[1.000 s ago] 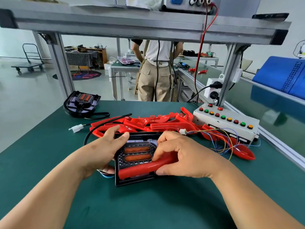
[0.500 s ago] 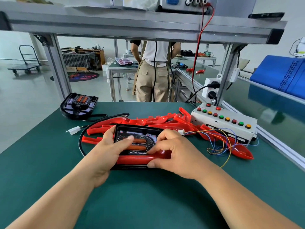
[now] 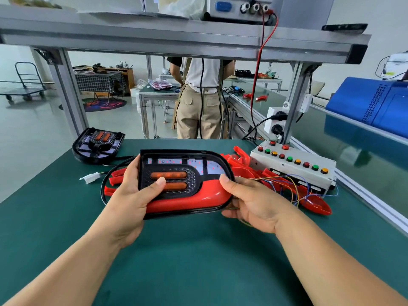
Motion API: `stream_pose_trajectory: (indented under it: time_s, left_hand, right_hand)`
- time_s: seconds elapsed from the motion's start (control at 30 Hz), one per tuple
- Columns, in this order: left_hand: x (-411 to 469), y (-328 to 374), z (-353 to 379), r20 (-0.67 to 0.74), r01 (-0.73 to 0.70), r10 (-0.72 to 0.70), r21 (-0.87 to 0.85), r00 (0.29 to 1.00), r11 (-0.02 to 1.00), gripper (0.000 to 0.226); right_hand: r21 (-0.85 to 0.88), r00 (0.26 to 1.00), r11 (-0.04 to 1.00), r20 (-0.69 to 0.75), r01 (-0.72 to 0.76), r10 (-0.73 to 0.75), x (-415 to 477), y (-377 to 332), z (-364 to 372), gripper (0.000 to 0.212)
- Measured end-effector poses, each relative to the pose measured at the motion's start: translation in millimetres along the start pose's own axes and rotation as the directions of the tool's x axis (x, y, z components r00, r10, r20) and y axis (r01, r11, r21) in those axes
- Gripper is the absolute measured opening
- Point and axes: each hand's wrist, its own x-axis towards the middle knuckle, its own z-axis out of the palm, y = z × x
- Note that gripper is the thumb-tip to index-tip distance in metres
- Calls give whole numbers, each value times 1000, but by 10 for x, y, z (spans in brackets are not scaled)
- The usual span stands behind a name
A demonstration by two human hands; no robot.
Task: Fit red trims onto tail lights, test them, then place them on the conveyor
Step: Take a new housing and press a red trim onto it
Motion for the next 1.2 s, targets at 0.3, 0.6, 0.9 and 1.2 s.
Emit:
stream_pose_trajectory:
  time_s: [0.3,0.6,0.9,1.2]
  left_hand:
    - [-30,55,-102,226,-88,63,102,972,991,77]
    - [-12,45,-111,272,-138,100,123,957,983,91]
    - [-10,18,-43,213,-162,144,74,966,984,73]
    - [17,32,-103,267,-94,78,46,960,995,79]
  right_hand:
    - [183,992,975,-23,127,-125,20,60,50,35]
    - [342,984,928,50,146,-173,45,87,-3,49]
    - [311,953,906,4,287,-303,32,50,8,38]
    - [315,957,919,84,237,-276,22,43,-6,67]
